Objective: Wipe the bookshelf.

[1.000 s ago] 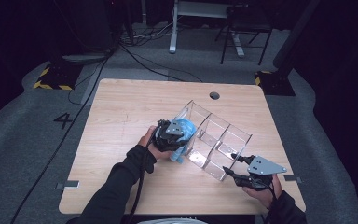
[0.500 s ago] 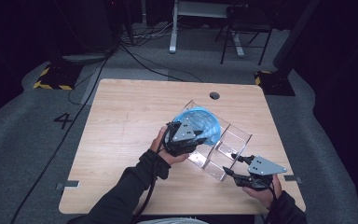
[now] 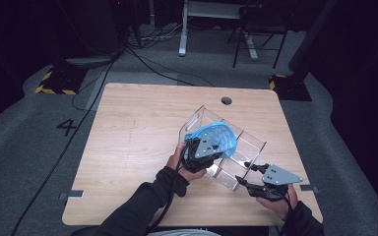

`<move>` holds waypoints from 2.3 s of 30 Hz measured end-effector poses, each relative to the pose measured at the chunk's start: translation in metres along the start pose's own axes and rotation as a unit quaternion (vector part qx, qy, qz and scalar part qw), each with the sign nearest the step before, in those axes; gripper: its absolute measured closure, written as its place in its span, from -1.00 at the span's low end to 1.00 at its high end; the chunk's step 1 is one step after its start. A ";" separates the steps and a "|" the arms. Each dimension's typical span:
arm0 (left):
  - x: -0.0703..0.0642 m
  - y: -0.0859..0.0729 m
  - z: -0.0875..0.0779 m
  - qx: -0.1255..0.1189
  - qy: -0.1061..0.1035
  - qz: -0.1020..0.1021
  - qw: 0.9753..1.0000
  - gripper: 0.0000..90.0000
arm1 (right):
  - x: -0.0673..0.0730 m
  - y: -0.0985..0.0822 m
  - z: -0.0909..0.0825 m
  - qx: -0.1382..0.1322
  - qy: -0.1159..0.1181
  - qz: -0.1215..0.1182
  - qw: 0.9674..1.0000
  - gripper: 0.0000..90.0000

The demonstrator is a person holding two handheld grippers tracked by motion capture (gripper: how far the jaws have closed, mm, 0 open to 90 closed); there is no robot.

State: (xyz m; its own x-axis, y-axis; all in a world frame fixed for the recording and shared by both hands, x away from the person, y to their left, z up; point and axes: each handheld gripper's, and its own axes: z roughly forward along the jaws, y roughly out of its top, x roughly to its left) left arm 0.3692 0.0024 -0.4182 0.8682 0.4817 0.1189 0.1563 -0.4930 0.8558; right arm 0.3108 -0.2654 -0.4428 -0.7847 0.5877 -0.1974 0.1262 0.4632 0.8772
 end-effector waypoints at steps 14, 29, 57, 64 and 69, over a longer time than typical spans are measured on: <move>-0.018 -0.024 0.025 0.064 0.040 0.043 0.996 0.71 | 0.003 0.001 0.001 0.007 -0.008 -0.001 1.000 -0.04; -0.008 -0.053 0.054 0.078 -0.021 -0.006 0.997 0.70 | 0.005 0.001 0.005 0.021 -0.005 -0.018 1.000 -0.04; 0.005 -0.032 0.051 0.020 -0.029 -0.039 0.999 0.68 | 0.010 0.000 -0.006 0.003 -0.074 0.050 0.996 -0.01; 0.003 -0.043 0.072 0.067 -0.024 -0.038 0.997 0.67 | 0.008 0.002 -0.005 0.011 -0.069 0.055 0.996 0.00; 0.000 -0.047 0.075 0.083 -0.021 -0.033 0.996 0.69 | 0.004 0.003 -0.005 0.015 -0.051 0.053 0.997 0.01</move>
State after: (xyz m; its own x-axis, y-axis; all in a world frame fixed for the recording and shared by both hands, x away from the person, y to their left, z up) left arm 0.3972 -0.0290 -0.4959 0.8718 0.4881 0.0410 0.2861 -0.5753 0.7663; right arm 0.3055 -0.2651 -0.4390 -0.7006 0.6977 -0.1494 0.2242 0.4140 0.8823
